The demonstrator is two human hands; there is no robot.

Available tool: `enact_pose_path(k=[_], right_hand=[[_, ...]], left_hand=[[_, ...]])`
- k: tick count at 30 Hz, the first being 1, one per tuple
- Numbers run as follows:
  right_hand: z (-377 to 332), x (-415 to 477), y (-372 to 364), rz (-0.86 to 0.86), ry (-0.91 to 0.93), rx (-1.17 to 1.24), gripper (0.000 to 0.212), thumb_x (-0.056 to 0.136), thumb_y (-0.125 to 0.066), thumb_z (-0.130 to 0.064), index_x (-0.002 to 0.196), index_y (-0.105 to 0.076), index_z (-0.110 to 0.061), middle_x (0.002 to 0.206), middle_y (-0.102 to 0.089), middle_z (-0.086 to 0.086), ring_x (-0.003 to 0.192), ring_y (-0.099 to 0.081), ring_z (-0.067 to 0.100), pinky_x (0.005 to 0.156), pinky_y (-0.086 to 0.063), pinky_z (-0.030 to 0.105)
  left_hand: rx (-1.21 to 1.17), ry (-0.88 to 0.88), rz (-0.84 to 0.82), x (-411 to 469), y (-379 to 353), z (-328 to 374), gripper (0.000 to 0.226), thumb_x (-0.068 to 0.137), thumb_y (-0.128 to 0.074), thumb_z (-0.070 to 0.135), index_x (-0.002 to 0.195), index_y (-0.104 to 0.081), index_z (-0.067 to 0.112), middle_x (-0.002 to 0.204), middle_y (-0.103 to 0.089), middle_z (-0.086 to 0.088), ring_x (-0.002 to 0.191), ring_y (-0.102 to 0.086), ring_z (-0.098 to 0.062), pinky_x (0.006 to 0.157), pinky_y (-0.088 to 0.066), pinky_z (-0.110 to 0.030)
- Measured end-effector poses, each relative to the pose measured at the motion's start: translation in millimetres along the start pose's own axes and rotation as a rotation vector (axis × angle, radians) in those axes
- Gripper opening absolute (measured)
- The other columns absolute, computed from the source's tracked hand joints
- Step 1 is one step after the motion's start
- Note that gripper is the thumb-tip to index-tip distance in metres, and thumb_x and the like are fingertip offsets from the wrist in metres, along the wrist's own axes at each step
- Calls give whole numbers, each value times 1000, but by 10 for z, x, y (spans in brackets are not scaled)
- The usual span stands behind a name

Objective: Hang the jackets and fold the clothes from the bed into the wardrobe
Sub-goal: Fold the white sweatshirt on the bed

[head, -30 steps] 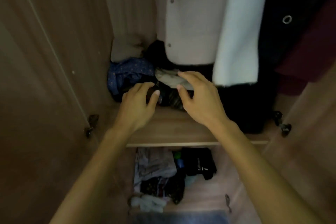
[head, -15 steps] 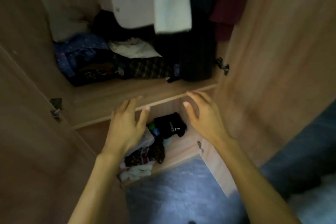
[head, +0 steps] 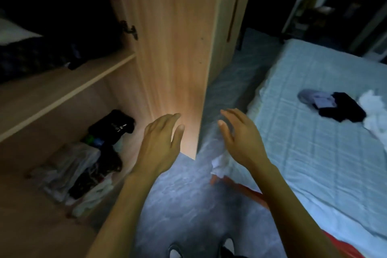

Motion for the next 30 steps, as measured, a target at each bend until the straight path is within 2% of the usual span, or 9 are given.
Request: enact_pose_path(k=[3, 7, 10, 14, 21, 24, 27, 30], right_hand=[[432, -298, 410, 85, -88, 4, 43, 96, -43, -38, 120, -62, -8, 121, -62, 10, 110, -57, 24, 96, -39, 26], [1081, -716, 914, 145, -188, -2, 43, 96, -42, -39, 121, -62, -11, 121, -62, 6, 111, -57, 21, 97, -37, 22], [1566, -1053, 1383, 205, -237, -7, 41, 96, -44, -38, 120, -62, -11, 119, -63, 5, 110, -56, 18, 95, -35, 20], [2246, -1516, 2027, 287, -324, -16, 39, 95, -45, -36, 121, -62, -12, 119, -63, 3, 110, -57, 17, 94, -37, 20], [3168, -2136, 2788, 383, -452, -42, 39, 94, -47, -35, 121, -62, -12, 119, -64, 3, 110, -56, 16, 92, -28, 9], [3479, -2243, 2920, 413, -495, -39, 39, 93, -46, -36, 120, -62, -13, 119, -64, 3, 111, -57, 17, 94, -31, 13], [3771, -2250, 2986, 437, -525, -31, 38, 93, -47, -35, 120, -63, -13, 118, -65, 3, 109, -59, 19, 95, -40, 24], [4068, -2172, 3030, 429, -548, -25, 39, 94, -47, -37, 121, -61, -14, 120, -64, 2, 111, -58, 17, 97, -44, 30]], left_hand=[[-20, -105, -64, 55, -353, 509, 58, 96, -23, 48, 133, -51, 14, 132, -56, -4, 121, -50, -22, 105, -36, -41], [-44, -199, -130, 47, -834, 1281, 62, 94, -22, 55, 134, -50, 17, 134, -54, -1, 123, -49, -20, 107, -34, -38], [-54, -266, -160, 2, -1217, 1943, 59, 93, -25, 53, 130, -53, 17, 130, -57, -1, 119, -51, -21, 102, -37, -34], [-108, -313, -229, -87, -1805, 2823, 62, 91, -25, 58, 131, -53, 19, 133, -56, 0, 122, -50, -20, 104, -37, -43], [-143, -395, -322, -202, -2601, 3953, 58, 92, -27, 57, 135, -48, 24, 139, -50, 6, 129, -43, -12, 111, -26, -32], [-126, -432, -360, -149, -2869, 4235, 56, 93, -28, 54, 136, -47, 24, 139, -50, 5, 128, -43, -13, 108, -24, -28], [-133, -453, -389, -22, -3128, 4420, 59, 92, -26, 58, 135, -47, 23, 138, -50, 5, 127, -44, -13, 109, -27, -32], [-179, -452, -411, 181, -3418, 4583, 63, 90, -24, 61, 135, -48, 23, 137, -51, 4, 127, -45, -13, 110, -32, -37]])
Point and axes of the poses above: each hand's wrist, its own x-axis towards the middle knuckle, its own y-axis out of the back of the hand, z = x × y, the point moved 6 cm from there along x, towards the middle knuckle
